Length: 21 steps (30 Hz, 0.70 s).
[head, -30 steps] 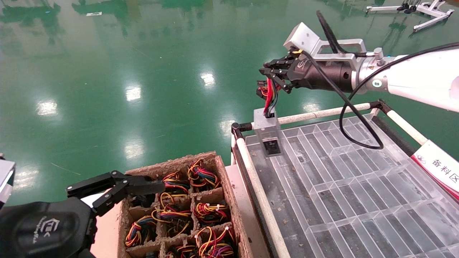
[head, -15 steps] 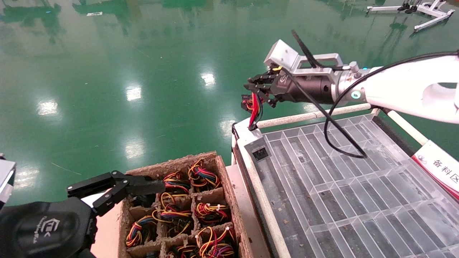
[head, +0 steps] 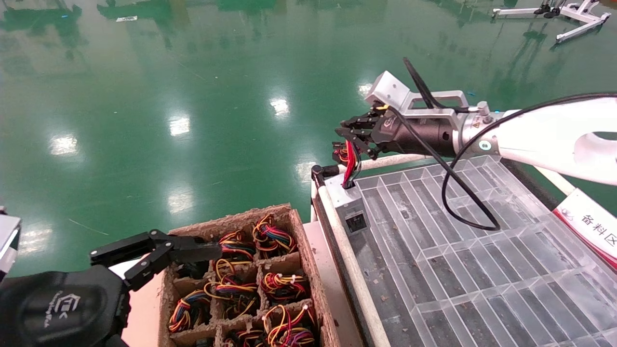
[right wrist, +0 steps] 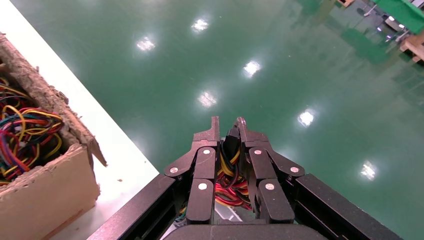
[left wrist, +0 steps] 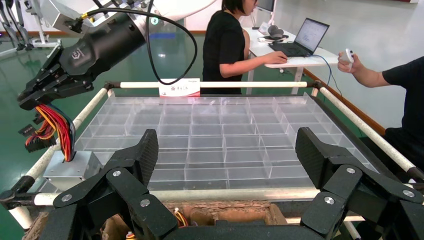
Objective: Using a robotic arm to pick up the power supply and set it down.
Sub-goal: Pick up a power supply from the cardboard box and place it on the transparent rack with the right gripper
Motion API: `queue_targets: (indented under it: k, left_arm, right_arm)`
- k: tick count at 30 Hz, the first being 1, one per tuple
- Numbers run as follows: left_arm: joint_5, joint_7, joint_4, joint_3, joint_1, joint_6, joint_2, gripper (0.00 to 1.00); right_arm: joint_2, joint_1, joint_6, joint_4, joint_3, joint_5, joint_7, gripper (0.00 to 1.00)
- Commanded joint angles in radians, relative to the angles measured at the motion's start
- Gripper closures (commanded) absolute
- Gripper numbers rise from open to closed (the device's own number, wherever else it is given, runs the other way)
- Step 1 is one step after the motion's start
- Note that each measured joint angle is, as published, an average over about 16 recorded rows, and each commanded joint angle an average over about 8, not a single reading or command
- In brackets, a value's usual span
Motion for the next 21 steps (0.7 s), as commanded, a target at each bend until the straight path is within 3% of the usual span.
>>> queue_targets:
  k: [1,12,21]
  left_arm:
    - [0.0,0.0,0.0,0.0,0.0,0.0,0.0,0.0]
    - [0.0,0.0,0.0,0.0,0.0,0.0,0.0,0.0]
    - [0.0,0.0,0.0,0.001,0.0,0.0,0.0,0.0]
  right_arm:
    - [0.005,-0.005,-0.008,0.001,0.001,0.001,0.001,1.0]
    - [0.024,-0.018,-0.007,0.009,0.009,0.013,-0.019,1.0]
    - [0.017,-0.036,0.09,0.016,0.005,0.007,-0.065,1.0]
